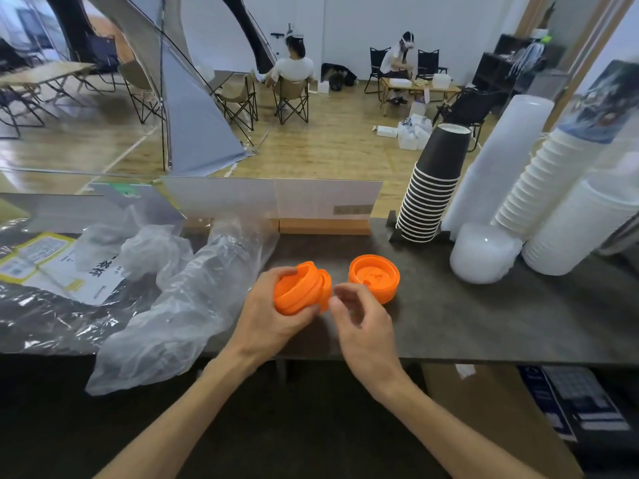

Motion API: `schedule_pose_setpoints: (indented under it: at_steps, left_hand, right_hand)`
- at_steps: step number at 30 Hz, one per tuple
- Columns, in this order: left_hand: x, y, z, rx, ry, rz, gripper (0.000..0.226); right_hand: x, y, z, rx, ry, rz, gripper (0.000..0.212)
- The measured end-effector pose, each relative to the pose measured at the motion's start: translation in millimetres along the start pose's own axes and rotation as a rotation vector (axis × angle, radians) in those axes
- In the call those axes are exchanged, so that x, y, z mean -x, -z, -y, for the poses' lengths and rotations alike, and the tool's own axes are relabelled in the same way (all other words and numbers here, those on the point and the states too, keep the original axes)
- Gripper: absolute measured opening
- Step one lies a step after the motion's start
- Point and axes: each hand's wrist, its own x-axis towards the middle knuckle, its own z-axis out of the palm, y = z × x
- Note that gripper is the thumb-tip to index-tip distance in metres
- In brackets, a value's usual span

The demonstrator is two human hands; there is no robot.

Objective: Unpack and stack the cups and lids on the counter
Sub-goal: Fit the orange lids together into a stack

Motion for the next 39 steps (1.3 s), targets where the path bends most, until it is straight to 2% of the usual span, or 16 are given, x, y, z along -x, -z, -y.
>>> schedule_pose_setpoints:
  at_steps: [3, 5, 6, 8, 11, 14, 16, 21, 27, 31, 34, 39]
  left_hand:
    - [17.6, 2.0, -19.0, 0.112, -0.039, -0.008, 0.076]
    - [27.0, 0.2, -27.9, 0.12, -0.058, -0.005, 0.075]
    - [31.1, -1.1, -30.5, 0.13, -0.052, -0.006, 0.074]
    - [38.4, -2.4, -35.5, 0.179, -0.023, -0.003, 0.073]
    - [46.3, -2.6, -46.3, 0.354, 0.065, -0.019, 0.065]
    - [48.0, -6.4, -52.6, 0.629, 0.196, -0.082, 0.063]
    - [47.7, -8.8, -53.3, 0.752, 0.253, -0.097, 0.06]
    - [48.9, -12.8, -56.7, 0.769, 0.287, -0.08, 0.047]
    - [49.9, -12.6, -57.5, 0.73, 0.315, -0.042, 0.066]
    - [49.1, -11.9, -57.6, 0.787, 0.324, -0.049, 0.071]
    - [48.7, -11.7, -59.1, 0.852, 0.331, -0.043, 0.071]
    - [48.3, -11.8, -61.9, 0.94, 0.364, -0.031, 0.055]
  right_hand:
    - [-3.2, -10.5, 7.5, -0.41, -0.43, 0.086, 0.03]
    - [-5.9, -12.1, 14.5, -0.719, -0.592, 0.202, 0.047]
    - [-4.9, -12.0, 17.1, -0.781, -0.62, 0.231, 0.053]
    - [-4.1, -10.5, 15.1, -0.799, -0.609, 0.26, 0.059]
    - [-5.3, -5.8, 6.5, -0.802, -0.585, 0.29, 0.058]
    - [-3.0, 1.0, 6.4, -0.801, -0.592, 0.299, 0.043]
    - [-1.0, 4.5, 6.2, -0.802, -0.586, 0.305, 0.041]
    - [1.8, 13.6, 3.6, -0.813, -0.561, 0.291, 0.042]
    - [6.0, 16.7, 5.3, -0.813, -0.573, 0.262, 0.044]
    - [6.5, 19.2, 7.2, -0.783, -0.613, 0.266, 0.06]
    - [6.3, 21.1, 8.0, -0.741, -0.611, 0.257, 0.064]
    - [5.4, 22.8, 12.3, -0.71, -0.607, 0.191, 0.059]
